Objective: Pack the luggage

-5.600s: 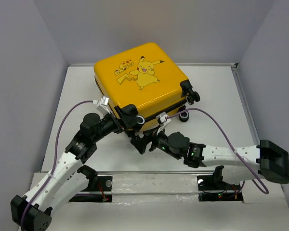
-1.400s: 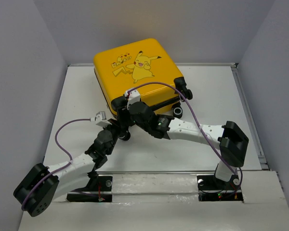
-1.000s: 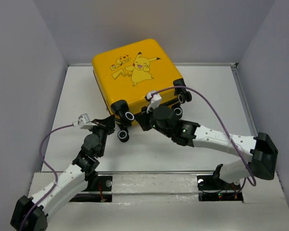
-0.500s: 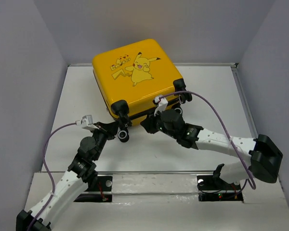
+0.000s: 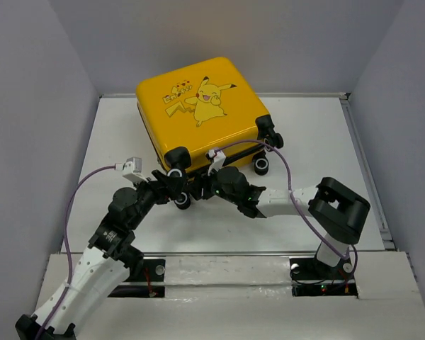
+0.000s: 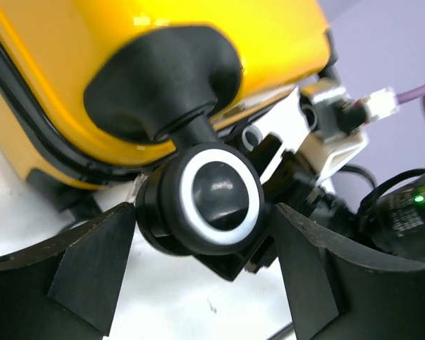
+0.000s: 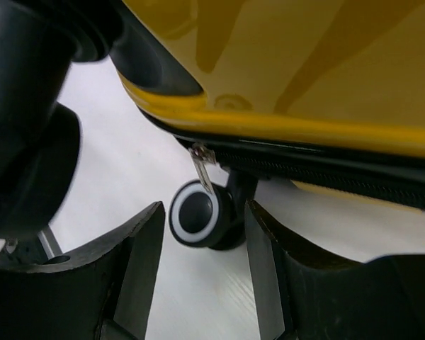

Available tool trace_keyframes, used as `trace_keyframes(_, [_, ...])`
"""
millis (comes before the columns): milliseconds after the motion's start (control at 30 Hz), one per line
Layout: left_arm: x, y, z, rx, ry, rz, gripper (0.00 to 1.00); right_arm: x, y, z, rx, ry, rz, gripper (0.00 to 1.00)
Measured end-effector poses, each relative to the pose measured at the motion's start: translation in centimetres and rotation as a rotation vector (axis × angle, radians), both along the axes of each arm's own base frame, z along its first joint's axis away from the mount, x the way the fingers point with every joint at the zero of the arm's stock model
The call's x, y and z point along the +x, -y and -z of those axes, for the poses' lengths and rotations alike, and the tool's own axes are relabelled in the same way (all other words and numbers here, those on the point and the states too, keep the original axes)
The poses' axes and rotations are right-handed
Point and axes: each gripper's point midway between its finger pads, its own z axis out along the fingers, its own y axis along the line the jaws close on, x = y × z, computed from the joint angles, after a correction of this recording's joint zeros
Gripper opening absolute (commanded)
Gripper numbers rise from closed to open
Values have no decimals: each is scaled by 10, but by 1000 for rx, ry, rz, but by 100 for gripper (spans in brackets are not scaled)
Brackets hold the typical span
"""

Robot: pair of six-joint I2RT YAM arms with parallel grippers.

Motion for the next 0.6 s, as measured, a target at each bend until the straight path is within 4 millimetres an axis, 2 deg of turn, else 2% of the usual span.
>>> trace_keyframes(100, [0,6,11,38,-56,31,83,3,-9,-5,51,15,-6,55])
trace_keyframes(300, [2,9,13,77,-84,48,76,12,-22,-5,94,11,-7,49])
trace_keyframes(367, [3,9,15,86,-89,47,73,16,-23,-3,99,7,-1,43])
trace_keyframes(400, [4,8,17,93,-93,45,70,17,-24,-2,100,7,0,35])
trace_keyframes(433, [5,8,19,100,-96,40,68,18,-25,-2,103,10,0,15])
trace_keyframes(467, [6,7,20,104,-98,37,62,19,-27,-2,106,13,-1,9])
trace_keyframes(500, [6,7,21,108,-102,34,59,19,-27,-2,106,18,-2,7])
trace_keyframes(533, [8,6,23,114,-106,30,50,20,-29,-2,111,24,-4,7])
trace_keyframes(600, [9,6,23,124,-111,27,46,21,-31,-3,126,24,-3,7])
